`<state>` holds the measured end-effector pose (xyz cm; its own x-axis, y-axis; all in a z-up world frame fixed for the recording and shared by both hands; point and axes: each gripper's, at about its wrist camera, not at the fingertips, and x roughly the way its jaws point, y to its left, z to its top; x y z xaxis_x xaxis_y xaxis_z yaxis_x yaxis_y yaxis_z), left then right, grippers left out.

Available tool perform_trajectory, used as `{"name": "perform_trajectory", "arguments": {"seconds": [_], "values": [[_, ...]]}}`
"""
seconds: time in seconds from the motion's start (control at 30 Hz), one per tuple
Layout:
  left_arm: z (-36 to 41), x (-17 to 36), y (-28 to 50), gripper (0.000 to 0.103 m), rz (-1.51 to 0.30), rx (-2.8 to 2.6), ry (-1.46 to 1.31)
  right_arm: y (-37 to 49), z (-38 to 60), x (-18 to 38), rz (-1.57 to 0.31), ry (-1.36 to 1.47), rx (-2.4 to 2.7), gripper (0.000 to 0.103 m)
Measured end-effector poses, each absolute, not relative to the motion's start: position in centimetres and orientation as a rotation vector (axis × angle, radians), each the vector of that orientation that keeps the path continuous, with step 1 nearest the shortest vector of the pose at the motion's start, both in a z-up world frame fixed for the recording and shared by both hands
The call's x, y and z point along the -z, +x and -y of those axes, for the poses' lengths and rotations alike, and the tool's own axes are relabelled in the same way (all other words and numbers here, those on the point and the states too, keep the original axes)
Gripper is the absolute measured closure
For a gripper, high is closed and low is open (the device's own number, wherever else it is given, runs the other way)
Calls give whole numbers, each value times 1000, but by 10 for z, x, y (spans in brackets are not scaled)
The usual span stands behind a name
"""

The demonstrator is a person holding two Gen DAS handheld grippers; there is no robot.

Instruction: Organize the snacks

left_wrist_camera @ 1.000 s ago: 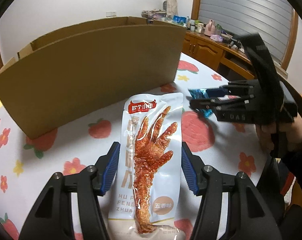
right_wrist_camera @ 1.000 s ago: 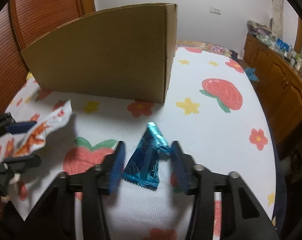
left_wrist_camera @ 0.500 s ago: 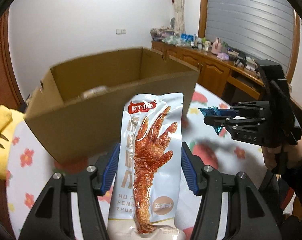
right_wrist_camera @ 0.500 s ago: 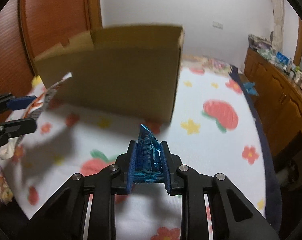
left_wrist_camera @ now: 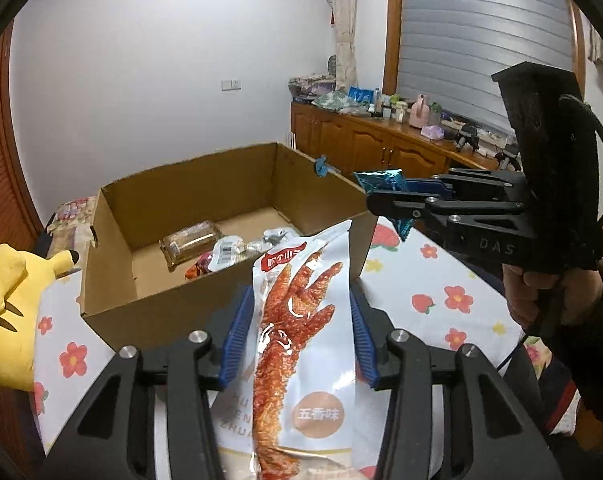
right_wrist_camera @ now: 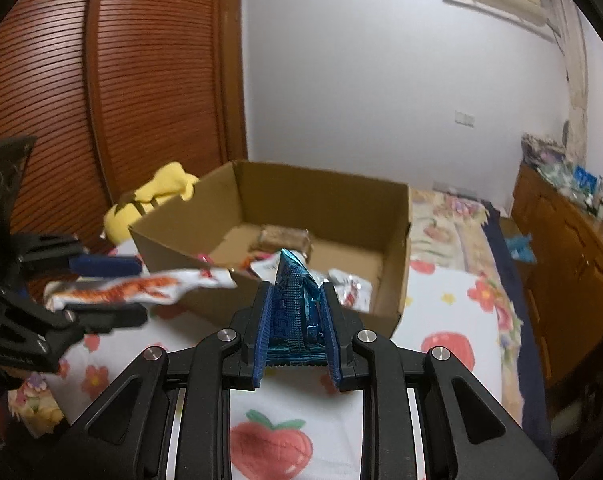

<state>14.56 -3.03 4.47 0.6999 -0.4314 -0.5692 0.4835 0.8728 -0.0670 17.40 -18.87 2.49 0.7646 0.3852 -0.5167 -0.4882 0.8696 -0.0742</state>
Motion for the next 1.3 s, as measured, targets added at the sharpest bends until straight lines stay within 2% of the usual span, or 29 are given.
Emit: {"name": "perform_trajectory", "arguments": {"seconds": [0.1,0.13,0.17,0.47,0.6,0.63,0.67,0.7,0.73,0.93,1.17,1.27,1.3], "values": [[28,-52,145,58,-594,502,90,174,184,-32,-494,-229,-483,81],[28,-54,146,76,-593,503,91,176,184,-33,-492,-232,-483,81],[28,-57,146,99,-589,512,92,178,184,-33,-491,-234,-485,81],[29,-53,172,102,-612,456,119,196,183,-32,-488,-252,-480,81],[30,-40,170,91,-634,491,103,218,182,-30,-519,-254,-475,81],[31,-36,169,81,-640,495,109,227,181,-27,-532,-261,-468,81],[33,-31,167,75,-646,503,118,234,182,-25,-549,-262,-464,81],[37,-22,166,62,-662,529,130,239,182,-23,-561,-261,-461,81],[39,-16,166,57,-677,546,136,245,183,-20,-577,-261,-457,81],[67,29,169,56,-781,645,219,235,190,-20,-575,-258,-472,81],[93,55,174,51,-841,701,296,210,205,-9,-607,-264,-477,81],[100,66,178,46,-880,716,318,198,216,-6,-616,-257,-469,81],[101,68,178,37,-881,722,322,196,219,-5,-617,-255,-465,81]]}}
